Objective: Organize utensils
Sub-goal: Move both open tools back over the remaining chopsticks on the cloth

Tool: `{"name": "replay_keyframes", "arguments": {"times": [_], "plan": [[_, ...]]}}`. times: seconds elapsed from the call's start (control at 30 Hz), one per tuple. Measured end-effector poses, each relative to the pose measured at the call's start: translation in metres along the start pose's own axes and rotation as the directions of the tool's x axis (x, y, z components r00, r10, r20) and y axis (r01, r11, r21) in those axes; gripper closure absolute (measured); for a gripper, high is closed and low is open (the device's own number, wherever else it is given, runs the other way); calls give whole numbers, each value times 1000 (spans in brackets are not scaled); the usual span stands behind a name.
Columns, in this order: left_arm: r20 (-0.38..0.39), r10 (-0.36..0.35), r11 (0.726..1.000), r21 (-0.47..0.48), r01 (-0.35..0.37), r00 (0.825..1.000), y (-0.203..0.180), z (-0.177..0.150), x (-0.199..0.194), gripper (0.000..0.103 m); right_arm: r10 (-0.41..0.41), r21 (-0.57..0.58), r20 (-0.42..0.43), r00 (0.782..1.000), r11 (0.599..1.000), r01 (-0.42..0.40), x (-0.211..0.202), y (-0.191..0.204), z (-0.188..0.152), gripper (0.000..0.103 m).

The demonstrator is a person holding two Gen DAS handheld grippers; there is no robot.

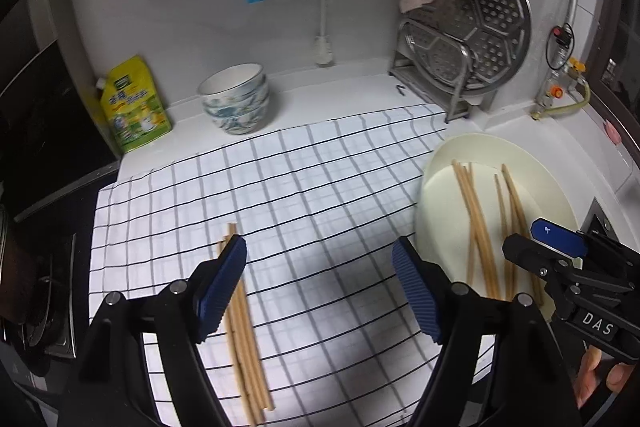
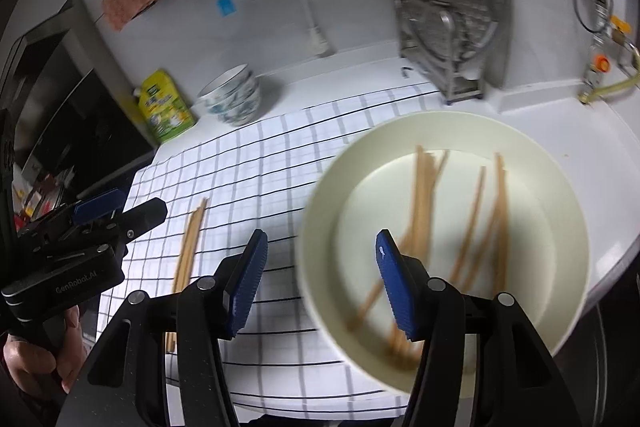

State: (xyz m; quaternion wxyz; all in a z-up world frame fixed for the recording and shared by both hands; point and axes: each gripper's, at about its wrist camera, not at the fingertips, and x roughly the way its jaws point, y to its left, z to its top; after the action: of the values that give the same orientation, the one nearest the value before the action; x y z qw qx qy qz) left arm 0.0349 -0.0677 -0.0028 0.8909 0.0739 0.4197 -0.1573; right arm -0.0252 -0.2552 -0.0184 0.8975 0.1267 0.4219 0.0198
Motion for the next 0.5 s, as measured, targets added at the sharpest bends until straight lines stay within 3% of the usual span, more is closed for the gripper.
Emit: {"name": "replay_keyframes", "arguments": {"times": [0.5], "plan": [[-64, 78, 986, -144, -87, 995, 116, -47, 1, 26, 62, -121, -91, 994, 990, -73, 48, 112, -18, 47]]}}
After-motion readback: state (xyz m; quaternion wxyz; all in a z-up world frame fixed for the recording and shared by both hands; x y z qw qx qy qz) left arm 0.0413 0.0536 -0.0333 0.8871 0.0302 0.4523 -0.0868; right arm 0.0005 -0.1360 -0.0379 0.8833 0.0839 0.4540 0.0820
